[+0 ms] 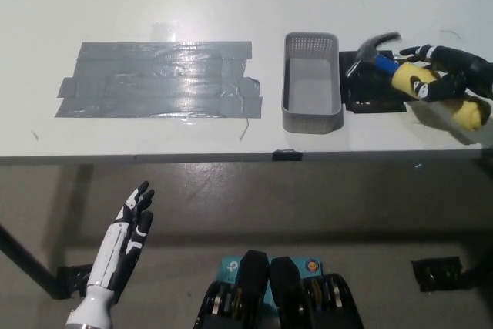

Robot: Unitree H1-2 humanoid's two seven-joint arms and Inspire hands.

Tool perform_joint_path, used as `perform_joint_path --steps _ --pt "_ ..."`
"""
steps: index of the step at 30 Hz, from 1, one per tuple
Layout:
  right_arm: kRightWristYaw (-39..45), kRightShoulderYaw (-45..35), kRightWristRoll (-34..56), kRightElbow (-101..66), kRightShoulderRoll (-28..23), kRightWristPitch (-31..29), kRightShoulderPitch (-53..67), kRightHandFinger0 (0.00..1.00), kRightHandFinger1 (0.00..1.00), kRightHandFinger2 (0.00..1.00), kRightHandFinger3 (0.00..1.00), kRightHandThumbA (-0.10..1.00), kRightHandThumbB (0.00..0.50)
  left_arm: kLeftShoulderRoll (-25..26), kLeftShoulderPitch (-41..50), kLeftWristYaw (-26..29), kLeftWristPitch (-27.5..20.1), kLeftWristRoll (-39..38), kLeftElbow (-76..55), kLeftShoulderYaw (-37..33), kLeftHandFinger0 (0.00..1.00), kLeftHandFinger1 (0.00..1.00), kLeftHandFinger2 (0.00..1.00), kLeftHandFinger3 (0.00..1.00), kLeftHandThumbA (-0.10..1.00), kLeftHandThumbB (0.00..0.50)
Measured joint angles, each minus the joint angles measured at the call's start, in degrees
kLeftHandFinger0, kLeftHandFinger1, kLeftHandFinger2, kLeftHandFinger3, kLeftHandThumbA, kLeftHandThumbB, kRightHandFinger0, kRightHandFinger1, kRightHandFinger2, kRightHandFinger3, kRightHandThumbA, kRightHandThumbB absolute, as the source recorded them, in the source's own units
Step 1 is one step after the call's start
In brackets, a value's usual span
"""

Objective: The robot picks the hammer with right hand and hits the black area on the desk and places it back.

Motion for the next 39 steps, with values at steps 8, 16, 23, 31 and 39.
perform_joint_path --steps 8,16,23,31,39 --pt "-4.55 2.21 -4.03 -2.49 -0.22 -0.41 -0.03 1.0 1.0 1.0 1.0 0.69 0.362 0.05 -0.06 0.0 0.01 0.23 -0.05 0.0 1.0 1.0 1.0 1.0 0.98 0.0" --pt "-10.48 -1.02 -6.49 -10.73 -1.84 -1.04 0.04 1.0 1.0 1.0 1.0 0.89 0.35 0.08 -0.08 0.0 0.01 0.63 -0.07 0.0 1.0 1.0 1.0 1.0 0.98 0.0" --pt "-14.83 -9.01 -6.58 -22.89 -2.66 -1.75 0.74 1.0 1.0 1.0 1.0 1.0 0.38 0.05 -0.14 -0.01 0.02 0.84 0.1 0.02 1.0 1.0 1.0 1.0 0.98 0.0" --pt "-14.68 -12.91 -4.31 -42.19 -0.81 -0.32 8.22 1.0 1.0 1.0 1.0 1.0 0.394 -0.06 -0.41 -0.02 0.02 0.84 1.03 0.04 1.0 1.0 1.0 1.0 1.0 0.0" --pt "-14.71 -14.03 -1.66 -59.25 3.72 0.59 22.3 1.0 1.0 1.0 1.0 1.0 0.332 -0.13 -1.67 -0.03 0.02 0.83 1.75 0.03 1.0 1.0 1.0 1.0 1.0 0.0"
